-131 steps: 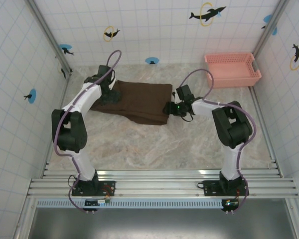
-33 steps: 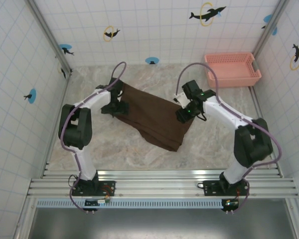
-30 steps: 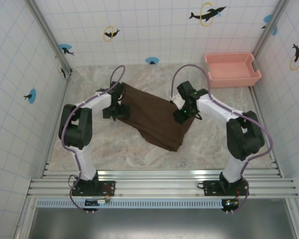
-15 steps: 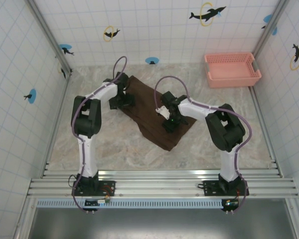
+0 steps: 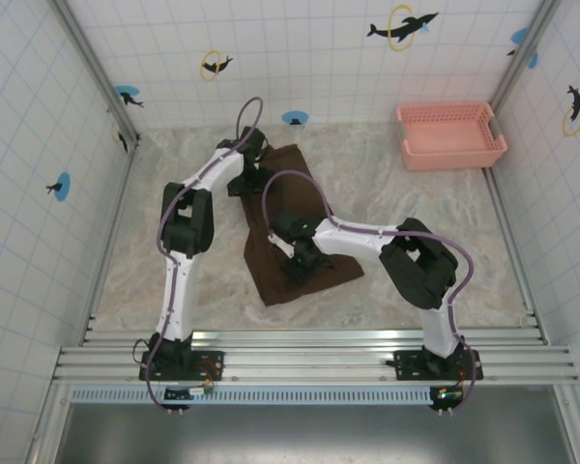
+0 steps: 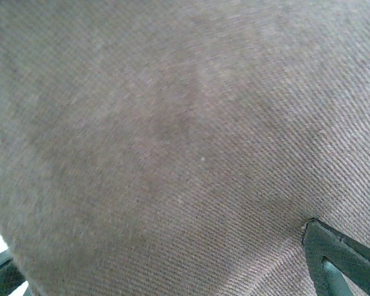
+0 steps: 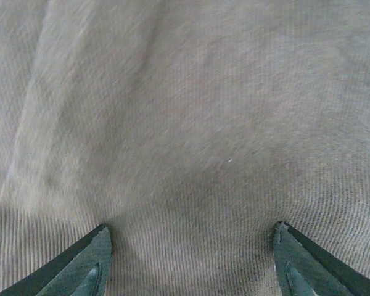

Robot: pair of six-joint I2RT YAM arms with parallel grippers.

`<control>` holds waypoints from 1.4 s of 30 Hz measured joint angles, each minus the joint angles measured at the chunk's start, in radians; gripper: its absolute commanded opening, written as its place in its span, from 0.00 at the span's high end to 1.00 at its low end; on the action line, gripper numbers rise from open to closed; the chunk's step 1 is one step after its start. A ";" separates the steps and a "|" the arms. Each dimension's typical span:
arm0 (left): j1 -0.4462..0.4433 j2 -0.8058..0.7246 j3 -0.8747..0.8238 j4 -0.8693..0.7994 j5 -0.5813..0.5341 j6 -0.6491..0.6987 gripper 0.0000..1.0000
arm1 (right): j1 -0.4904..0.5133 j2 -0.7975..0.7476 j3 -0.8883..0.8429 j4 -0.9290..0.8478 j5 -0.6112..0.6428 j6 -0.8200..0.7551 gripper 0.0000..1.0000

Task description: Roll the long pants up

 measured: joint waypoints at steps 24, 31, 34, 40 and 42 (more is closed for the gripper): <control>0.070 -0.220 0.056 -0.073 -0.358 0.354 0.02 | 0.064 -0.503 -0.367 0.029 0.082 -0.415 0.02; 0.124 -0.561 -0.415 0.076 -0.358 0.419 0.03 | 0.117 -0.423 -0.431 0.145 0.110 -0.474 0.04; 0.133 -0.612 -0.540 0.106 -0.332 0.423 0.03 | 0.141 -0.386 -0.438 0.186 0.129 -0.493 0.10; 0.132 -0.626 -0.606 0.117 -0.282 0.438 0.03 | 0.180 -0.328 -0.439 0.235 0.203 -0.537 0.19; 0.132 -0.643 -0.631 0.118 -0.271 0.446 0.02 | 0.191 -0.309 -0.424 0.248 0.229 -0.548 0.23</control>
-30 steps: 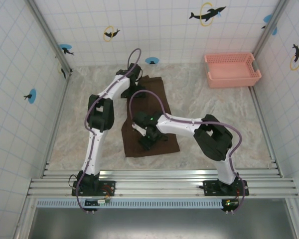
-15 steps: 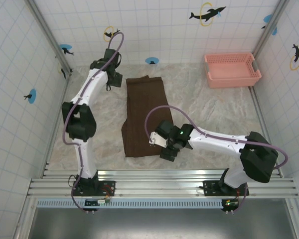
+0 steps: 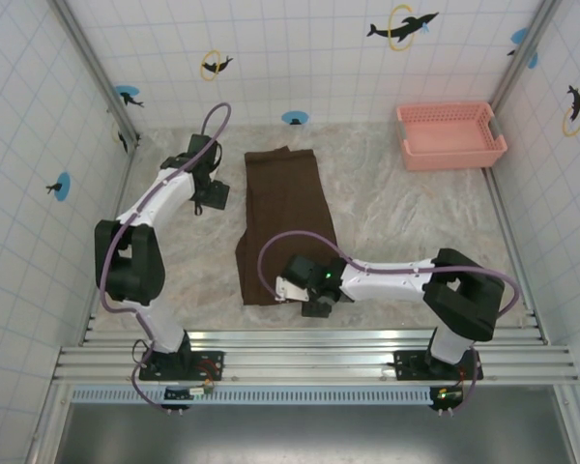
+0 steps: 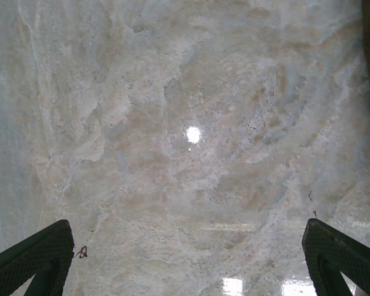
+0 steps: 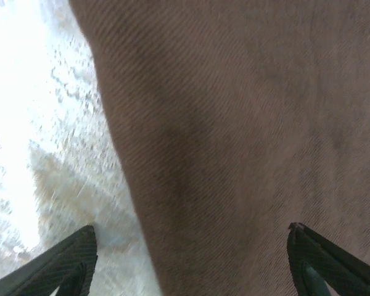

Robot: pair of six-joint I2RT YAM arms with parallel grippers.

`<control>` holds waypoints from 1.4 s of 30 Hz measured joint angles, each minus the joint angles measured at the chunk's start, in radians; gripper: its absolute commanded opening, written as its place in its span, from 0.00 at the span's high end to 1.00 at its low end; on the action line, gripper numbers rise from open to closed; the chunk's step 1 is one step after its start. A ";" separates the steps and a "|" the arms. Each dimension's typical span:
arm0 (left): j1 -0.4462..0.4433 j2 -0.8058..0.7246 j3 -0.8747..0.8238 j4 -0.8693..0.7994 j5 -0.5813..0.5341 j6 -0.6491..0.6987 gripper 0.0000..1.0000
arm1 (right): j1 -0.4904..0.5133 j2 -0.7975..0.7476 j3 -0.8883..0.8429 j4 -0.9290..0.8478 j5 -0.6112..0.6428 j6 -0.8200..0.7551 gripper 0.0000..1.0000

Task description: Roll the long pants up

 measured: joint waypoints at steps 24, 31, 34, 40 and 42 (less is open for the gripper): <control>-0.102 -0.244 -0.194 -0.061 0.014 0.141 0.02 | -0.093 0.153 0.455 -0.408 -0.323 -0.108 0.66; -0.092 -0.263 -0.208 -0.070 -0.001 0.148 0.02 | -0.097 0.120 0.290 -0.402 -0.324 -0.117 0.46; -0.074 -0.256 -0.203 -0.071 0.018 0.139 0.02 | -0.093 0.120 0.266 -0.392 -0.314 -0.115 0.47; -0.043 -0.244 -0.178 -0.069 0.070 0.113 0.02 | -0.071 0.115 0.188 -0.297 -0.258 -0.119 0.44; -0.043 -0.244 -0.174 -0.068 0.075 0.106 0.03 | -0.059 0.106 0.159 -0.259 -0.227 -0.122 0.46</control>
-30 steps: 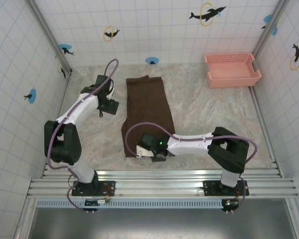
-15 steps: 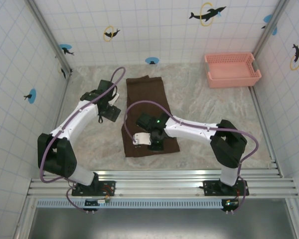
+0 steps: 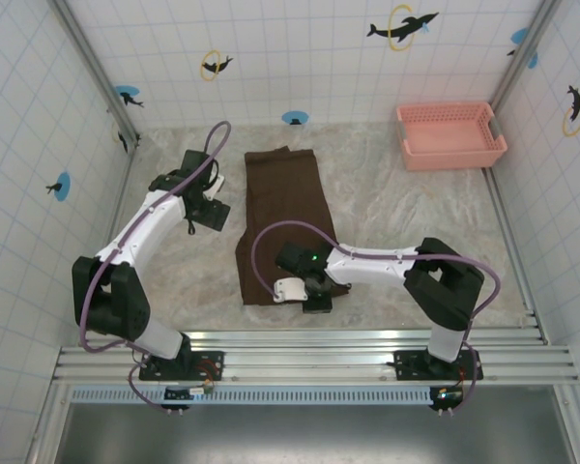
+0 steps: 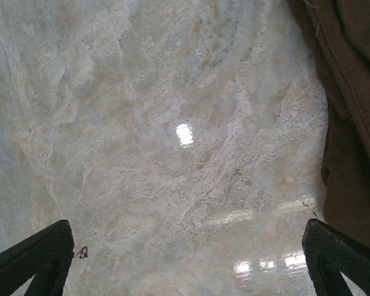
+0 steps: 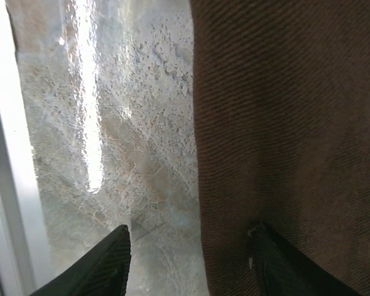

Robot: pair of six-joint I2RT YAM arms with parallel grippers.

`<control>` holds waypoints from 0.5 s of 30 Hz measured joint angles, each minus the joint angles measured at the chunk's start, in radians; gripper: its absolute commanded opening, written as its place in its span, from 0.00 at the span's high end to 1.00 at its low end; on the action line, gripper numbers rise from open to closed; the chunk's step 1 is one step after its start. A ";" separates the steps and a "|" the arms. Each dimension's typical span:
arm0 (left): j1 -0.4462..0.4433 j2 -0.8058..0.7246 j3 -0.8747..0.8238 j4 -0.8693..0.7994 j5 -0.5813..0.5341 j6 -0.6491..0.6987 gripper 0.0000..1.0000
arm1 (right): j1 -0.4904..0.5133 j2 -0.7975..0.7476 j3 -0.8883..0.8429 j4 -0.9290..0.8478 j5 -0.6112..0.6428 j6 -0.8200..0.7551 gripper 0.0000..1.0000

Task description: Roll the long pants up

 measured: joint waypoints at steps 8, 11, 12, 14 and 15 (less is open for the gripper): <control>0.007 0.000 0.000 -0.002 0.006 -0.003 0.02 | 0.060 -0.077 -0.043 0.092 0.130 -0.007 0.44; 0.016 0.000 0.000 -0.002 0.006 -0.003 0.02 | 0.071 -0.122 -0.045 0.106 0.169 -0.009 0.41; 0.017 0.000 0.000 -0.002 0.006 -0.003 0.02 | 0.072 -0.130 -0.047 0.113 0.176 -0.009 0.41; 0.020 0.000 0.000 -0.002 0.006 -0.003 0.02 | 0.074 -0.133 -0.050 0.123 0.194 -0.012 0.40; 0.021 0.000 0.000 -0.002 0.007 -0.003 0.03 | 0.074 -0.129 -0.051 0.124 0.198 -0.012 0.41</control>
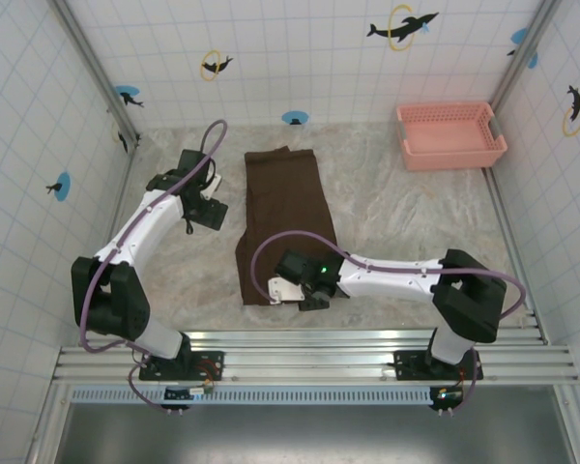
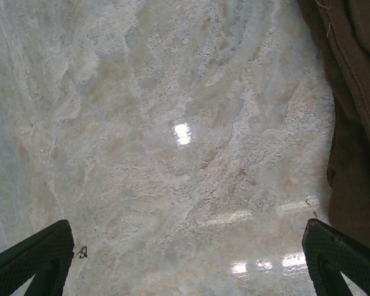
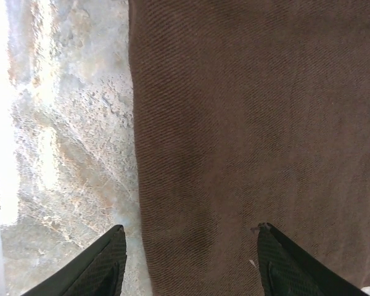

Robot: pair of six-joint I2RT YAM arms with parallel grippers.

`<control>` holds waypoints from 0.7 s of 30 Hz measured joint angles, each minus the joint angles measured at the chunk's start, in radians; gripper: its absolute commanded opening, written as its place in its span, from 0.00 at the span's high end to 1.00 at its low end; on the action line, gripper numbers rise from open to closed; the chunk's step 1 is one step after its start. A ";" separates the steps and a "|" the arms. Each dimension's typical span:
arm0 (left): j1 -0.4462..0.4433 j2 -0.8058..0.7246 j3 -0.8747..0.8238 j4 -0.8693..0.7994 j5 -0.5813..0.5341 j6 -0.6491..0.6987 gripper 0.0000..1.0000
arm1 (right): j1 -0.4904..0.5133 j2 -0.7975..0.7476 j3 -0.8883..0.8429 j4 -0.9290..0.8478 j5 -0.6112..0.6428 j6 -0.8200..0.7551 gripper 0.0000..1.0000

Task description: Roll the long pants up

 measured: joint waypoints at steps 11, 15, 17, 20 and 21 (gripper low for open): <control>0.000 0.011 0.017 0.000 0.016 0.000 0.02 | 0.002 0.079 -0.035 0.024 0.011 0.005 0.43; 0.000 0.015 0.023 0.000 0.018 0.000 0.03 | 0.012 0.090 -0.035 0.072 0.042 0.002 0.49; 0.000 0.015 0.024 0.000 0.018 0.000 0.03 | 0.016 0.103 -0.031 0.097 0.058 -0.002 0.59; 0.000 0.015 0.023 -0.001 0.019 0.000 0.02 | 0.021 0.135 -0.011 0.124 0.083 -0.010 0.77; 0.000 0.015 0.023 0.000 0.022 0.000 0.02 | 0.023 0.145 -0.003 0.130 0.089 -0.011 0.82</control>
